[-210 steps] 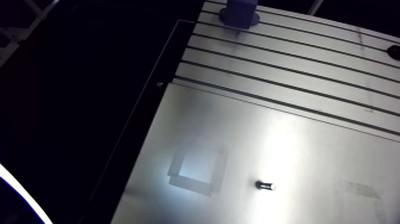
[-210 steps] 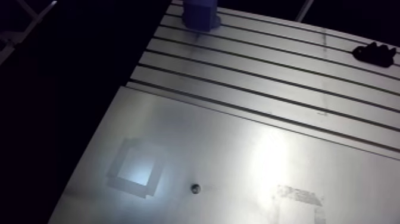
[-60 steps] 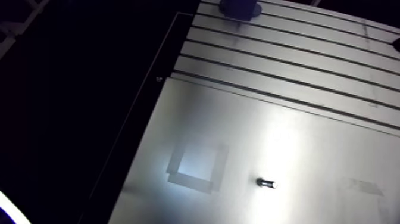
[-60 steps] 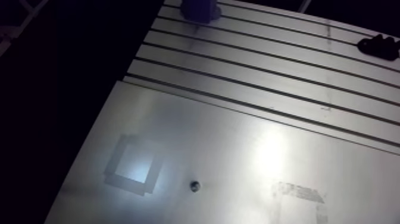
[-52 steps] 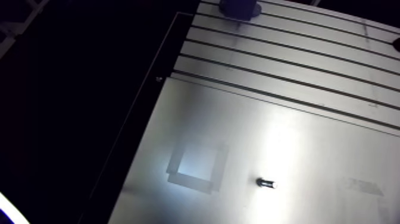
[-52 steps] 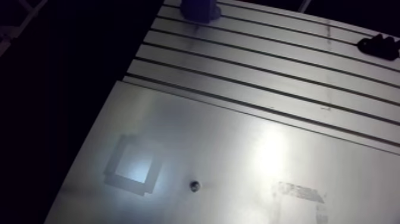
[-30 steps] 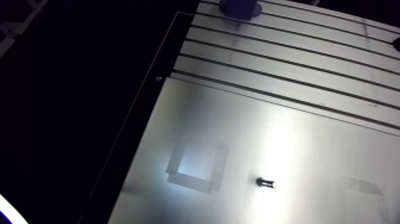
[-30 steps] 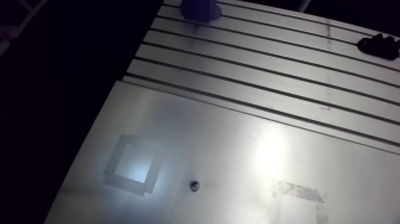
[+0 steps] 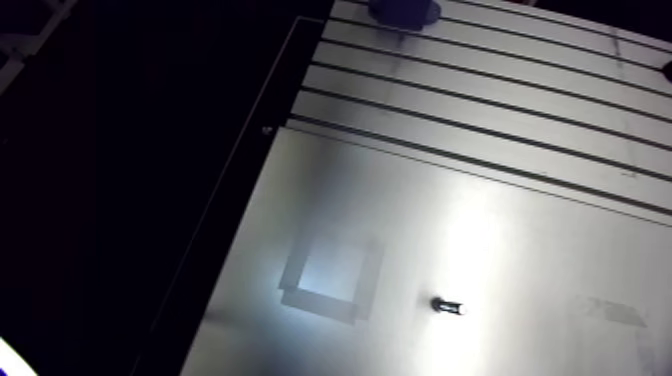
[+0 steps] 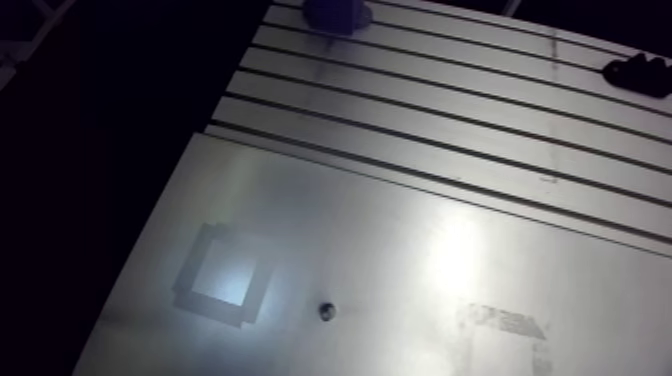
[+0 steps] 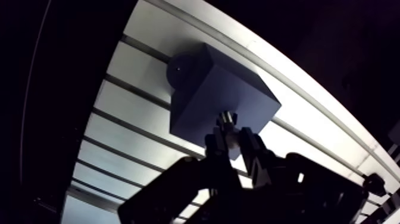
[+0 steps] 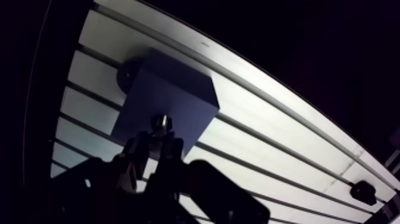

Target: Pick up the M10 bolt and insert it into the hex recess until seated.

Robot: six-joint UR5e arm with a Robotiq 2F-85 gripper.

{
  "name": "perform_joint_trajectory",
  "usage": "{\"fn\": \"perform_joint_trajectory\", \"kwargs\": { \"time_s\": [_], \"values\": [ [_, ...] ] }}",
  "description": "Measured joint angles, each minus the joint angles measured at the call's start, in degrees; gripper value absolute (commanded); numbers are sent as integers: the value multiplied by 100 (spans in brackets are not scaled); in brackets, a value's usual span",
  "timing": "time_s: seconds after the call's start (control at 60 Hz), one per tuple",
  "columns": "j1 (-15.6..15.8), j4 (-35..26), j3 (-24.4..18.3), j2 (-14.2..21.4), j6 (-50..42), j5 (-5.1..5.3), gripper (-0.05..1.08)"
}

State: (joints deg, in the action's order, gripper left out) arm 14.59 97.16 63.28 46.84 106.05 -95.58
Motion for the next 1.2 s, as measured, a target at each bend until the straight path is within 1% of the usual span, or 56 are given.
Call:
{"fn": "perform_joint_trajectory", "kwargs": {
  "time_s": [0.017, 0.033, 0.05, 0.1, 0.117, 0.133, 0.15, 0.167, 0.183, 0.2, 0.217, 0.233, 0.25, 0.267, 0.65, 1.067, 1.15, 1.167, 1.183, 1.2],
  "values": [
    [0, 0, 0, -3, 0, 0, 79],
    [0, 0, 0, -5, -1, -1, 79],
    [0, 0, -1, -6, -1, -1, 76],
    [0, 0, -2, -10, -2, -1, 75],
    [0, 0, -3, -13, -3, -2, 72],
    [1, 1, -2, -15, -4, -2, 72],
    [1, 0, -2, -17, -5, -3, 62],
    [1, 1, -2, -18, -5, -4, 62],
    [2, 1, -2, -18, -5, -4, 45],
    [2, 0, -2, -19, -6, -5, 25],
    [3, 1, -2, -20, -6, -5, 25],
    [4, 1, -1, -20, -6, -7, 5],
    [5, 2, 0, -21, -7, -8, 5],
    [7, 2, 1, -21, -7, -9, 1],
    [17, 61, 10, -23, -22, -16, 1],
    [13, 279, 36, -6, -30, 60, 1],
    [14, 283, 39, 2, -32, 73, 4],
    [14, 284, 39, 5, -32, 75, 7],
    [14, 284, 40, 7, -33, 77, 7],
    [15, 284, 40, 9, -35, 79, 12]
  ]
}}
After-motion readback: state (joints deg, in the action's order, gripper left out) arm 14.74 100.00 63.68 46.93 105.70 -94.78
